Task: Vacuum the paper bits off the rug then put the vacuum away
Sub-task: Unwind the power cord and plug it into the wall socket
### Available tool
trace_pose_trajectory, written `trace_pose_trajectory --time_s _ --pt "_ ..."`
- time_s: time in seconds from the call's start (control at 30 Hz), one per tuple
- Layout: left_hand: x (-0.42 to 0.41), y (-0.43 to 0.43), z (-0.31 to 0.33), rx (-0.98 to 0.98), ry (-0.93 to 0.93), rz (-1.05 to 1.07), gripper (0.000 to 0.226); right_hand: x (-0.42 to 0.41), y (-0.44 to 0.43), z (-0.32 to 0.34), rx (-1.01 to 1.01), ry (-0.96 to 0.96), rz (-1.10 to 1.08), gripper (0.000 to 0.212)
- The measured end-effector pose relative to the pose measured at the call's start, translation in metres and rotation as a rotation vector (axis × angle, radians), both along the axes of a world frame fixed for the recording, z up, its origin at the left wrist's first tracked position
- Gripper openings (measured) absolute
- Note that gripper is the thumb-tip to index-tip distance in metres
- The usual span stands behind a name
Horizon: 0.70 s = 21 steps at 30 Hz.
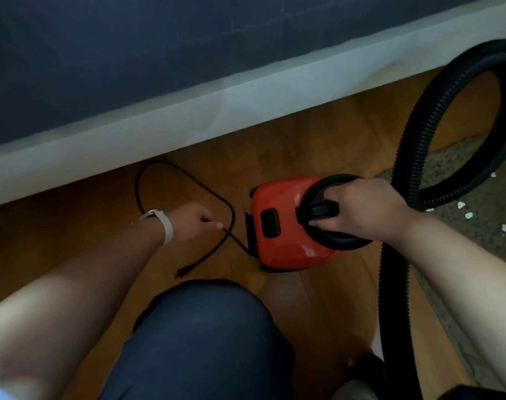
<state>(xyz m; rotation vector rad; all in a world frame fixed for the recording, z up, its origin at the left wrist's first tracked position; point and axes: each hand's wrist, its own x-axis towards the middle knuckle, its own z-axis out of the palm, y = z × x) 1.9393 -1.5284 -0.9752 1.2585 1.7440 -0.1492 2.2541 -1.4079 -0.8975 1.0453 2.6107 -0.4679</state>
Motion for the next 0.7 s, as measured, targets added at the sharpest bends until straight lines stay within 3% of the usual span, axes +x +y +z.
trace_pose_trajectory --time_s 0.23,0.37,0.6,0.7 --pt "0.004 -0.006 -0.006 0.025 0.234 -0.041 0.029 0.015 -0.002 0.022 -0.003 0.108 -0.062 0.054" --pt "0.006 -0.006 -0.002 0.177 0.304 0.197 0.023 0.018 -0.009 0.029 0.002 0.191 -0.033 0.035" --pt "0.017 0.030 0.020 0.513 0.044 0.867 0.024 0.024 -0.017 0.028 0.022 0.134 -0.089 0.050" --pt "0.011 0.046 0.030 0.567 -0.266 1.144 0.019 0.027 -0.017 0.025 0.017 0.078 -0.116 0.059"
